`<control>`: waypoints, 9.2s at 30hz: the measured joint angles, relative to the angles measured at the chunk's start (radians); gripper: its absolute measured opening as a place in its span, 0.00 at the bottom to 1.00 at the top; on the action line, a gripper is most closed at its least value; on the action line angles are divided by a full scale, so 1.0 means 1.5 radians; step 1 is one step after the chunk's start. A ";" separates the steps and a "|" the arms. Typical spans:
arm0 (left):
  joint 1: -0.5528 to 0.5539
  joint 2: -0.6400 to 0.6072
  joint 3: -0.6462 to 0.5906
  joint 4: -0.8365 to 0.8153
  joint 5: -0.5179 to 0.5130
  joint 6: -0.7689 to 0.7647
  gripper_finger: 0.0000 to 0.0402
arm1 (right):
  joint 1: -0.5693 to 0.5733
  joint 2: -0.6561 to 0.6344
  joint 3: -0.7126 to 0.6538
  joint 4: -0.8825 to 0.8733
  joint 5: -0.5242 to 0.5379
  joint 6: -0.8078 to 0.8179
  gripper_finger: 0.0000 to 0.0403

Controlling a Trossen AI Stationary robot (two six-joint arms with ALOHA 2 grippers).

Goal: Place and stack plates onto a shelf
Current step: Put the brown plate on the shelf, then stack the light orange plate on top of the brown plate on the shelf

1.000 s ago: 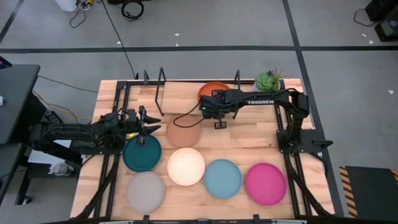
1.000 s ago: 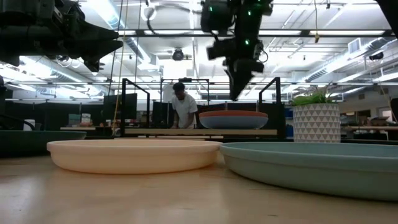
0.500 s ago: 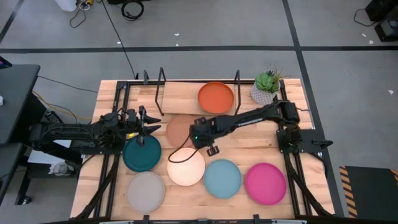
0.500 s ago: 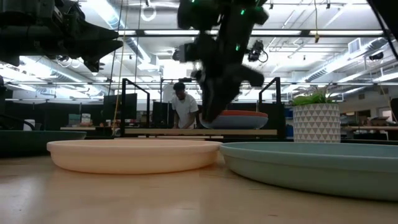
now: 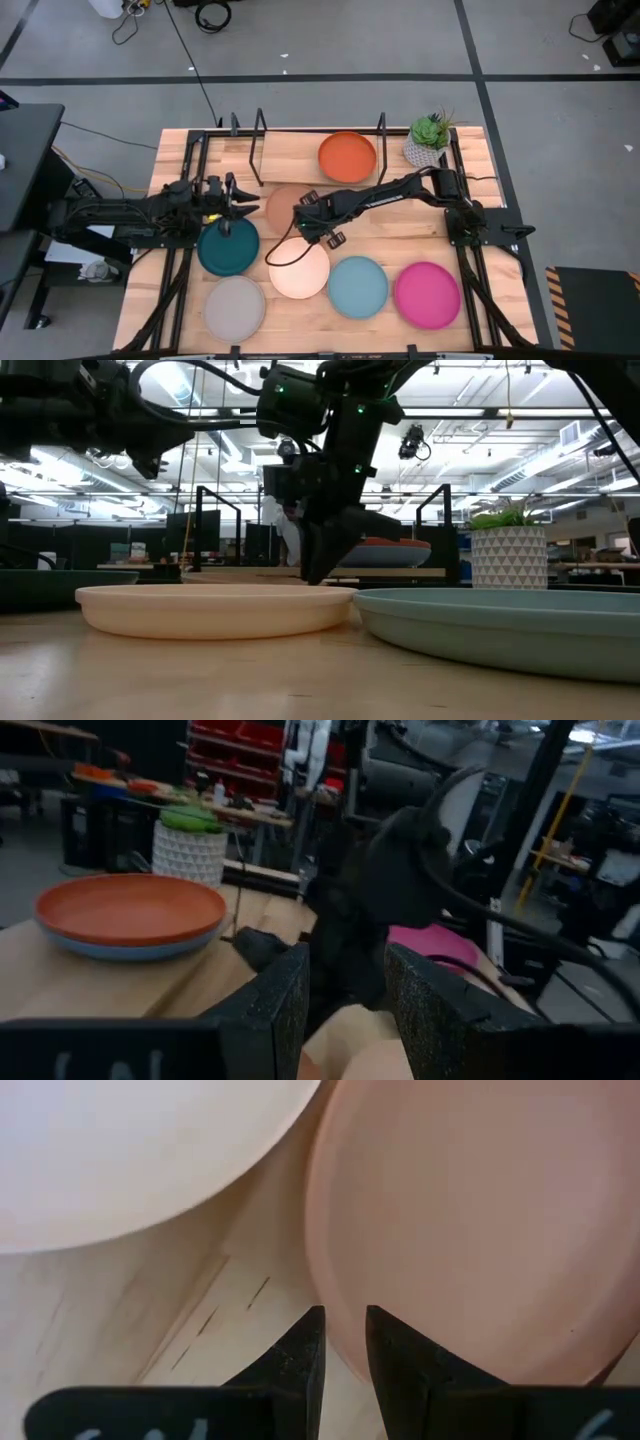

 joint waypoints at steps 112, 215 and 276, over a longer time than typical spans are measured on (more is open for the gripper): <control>0.000 -0.013 0.030 -0.081 0.008 0.026 0.35 | -0.187 -0.023 0.137 0.017 -0.194 0.081 0.17; 0.000 -0.012 0.029 -0.097 0.008 0.034 0.35 | 0.087 -0.053 0.045 0.063 -0.186 0.227 0.24; 0.000 -0.012 0.029 -0.088 -0.022 0.054 0.35 | 0.148 0.026 0.156 -0.158 0.008 0.192 0.04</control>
